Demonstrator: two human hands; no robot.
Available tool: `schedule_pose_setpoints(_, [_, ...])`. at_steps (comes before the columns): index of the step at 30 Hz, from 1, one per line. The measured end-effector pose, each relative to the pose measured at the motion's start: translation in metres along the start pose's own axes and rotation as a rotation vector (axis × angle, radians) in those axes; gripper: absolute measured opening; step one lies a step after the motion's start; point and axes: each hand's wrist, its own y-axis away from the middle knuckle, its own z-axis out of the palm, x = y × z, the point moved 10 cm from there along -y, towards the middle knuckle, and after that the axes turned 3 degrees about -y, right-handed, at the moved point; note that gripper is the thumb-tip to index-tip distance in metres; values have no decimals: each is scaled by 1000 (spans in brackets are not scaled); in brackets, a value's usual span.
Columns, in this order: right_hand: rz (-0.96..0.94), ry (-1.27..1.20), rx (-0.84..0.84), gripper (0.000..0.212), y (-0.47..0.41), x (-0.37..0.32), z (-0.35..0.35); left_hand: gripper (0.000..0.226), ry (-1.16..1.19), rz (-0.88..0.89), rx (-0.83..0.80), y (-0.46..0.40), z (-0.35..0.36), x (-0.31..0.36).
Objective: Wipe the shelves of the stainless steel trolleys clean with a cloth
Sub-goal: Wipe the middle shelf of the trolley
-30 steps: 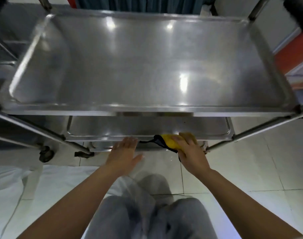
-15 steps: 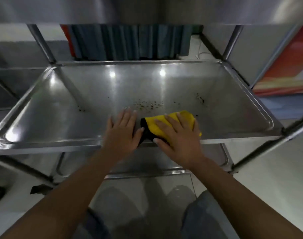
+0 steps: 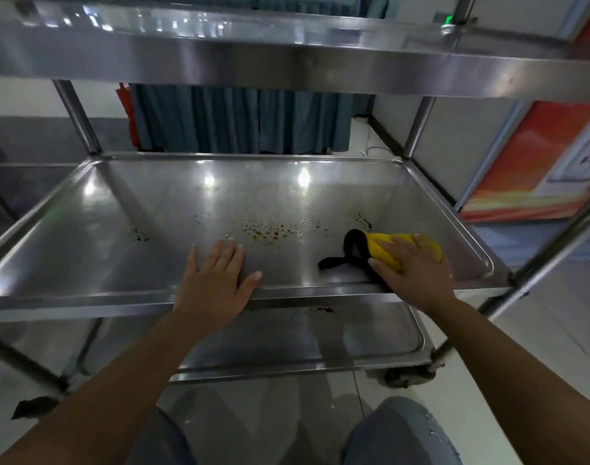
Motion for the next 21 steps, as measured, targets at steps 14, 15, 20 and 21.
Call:
schedule_pose_setpoints(14, [-265,-44,-129,52,-13,-107,40,101,-15,-30,31,0,0,-3])
schedule_pose_setpoints(15, [-213,-27,-93,52,-19,-78,31,100,-15,-23,32,-1,0,-3])
schedule_pose_setpoints(20, [27,66,-69,58,-38,65,-6,100,-16,-29,29,-2,2,-5])
schedule_pose_setpoints(21, [50,83,-62,59,-39,77,-9,99,-22,-29,27,-1,2,-5])
